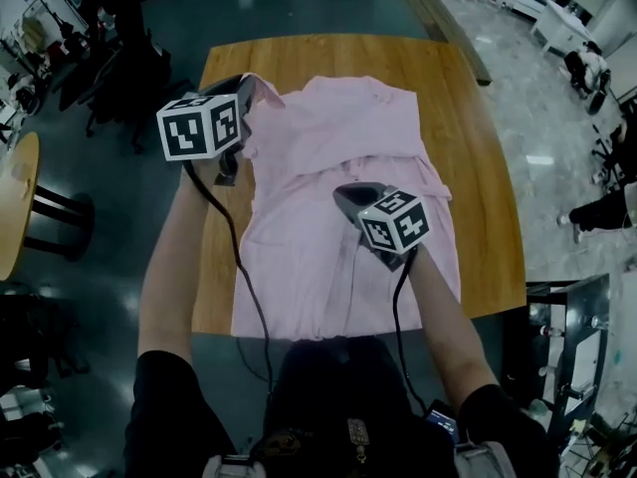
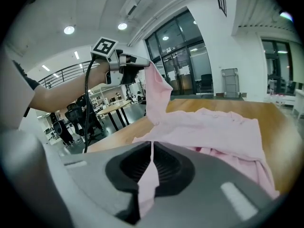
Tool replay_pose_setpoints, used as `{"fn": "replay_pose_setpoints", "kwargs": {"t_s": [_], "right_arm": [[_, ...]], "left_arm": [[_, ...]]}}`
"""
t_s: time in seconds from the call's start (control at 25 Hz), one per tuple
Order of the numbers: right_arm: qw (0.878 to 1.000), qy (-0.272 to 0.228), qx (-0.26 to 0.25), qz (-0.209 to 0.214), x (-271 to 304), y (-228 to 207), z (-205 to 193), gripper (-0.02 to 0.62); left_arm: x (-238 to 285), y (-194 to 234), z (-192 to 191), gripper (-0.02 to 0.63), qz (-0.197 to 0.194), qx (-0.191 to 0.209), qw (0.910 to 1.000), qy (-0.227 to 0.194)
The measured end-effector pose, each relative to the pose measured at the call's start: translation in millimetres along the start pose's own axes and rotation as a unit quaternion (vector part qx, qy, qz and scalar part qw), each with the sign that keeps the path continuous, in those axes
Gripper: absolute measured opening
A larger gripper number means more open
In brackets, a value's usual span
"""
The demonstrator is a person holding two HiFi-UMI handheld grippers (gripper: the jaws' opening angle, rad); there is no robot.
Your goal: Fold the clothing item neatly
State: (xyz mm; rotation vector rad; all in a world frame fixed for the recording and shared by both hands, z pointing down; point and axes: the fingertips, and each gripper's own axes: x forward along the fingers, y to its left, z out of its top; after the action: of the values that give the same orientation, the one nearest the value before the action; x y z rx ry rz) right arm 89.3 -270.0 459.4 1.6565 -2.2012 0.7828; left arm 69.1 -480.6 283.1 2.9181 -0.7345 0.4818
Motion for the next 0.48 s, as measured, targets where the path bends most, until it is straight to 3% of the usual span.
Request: {"fn": "replay_pose_setpoints", "kwargs": {"t_s": [0.28, 0.48], "right_arm": [[1.0, -0.009, 0.02, -0.018, -68, -45, -33, 0.018], [0.998, -0.004, 0.039, -0.041, -107, -81, -64, 0.018]], "left_arm": [[54, -117, -1, 0.06, -0.043, 0.01, 0.9989, 0.018], [107, -170, -28, 0.06, -0.045, 0.01, 0.998, 0.044]]}}
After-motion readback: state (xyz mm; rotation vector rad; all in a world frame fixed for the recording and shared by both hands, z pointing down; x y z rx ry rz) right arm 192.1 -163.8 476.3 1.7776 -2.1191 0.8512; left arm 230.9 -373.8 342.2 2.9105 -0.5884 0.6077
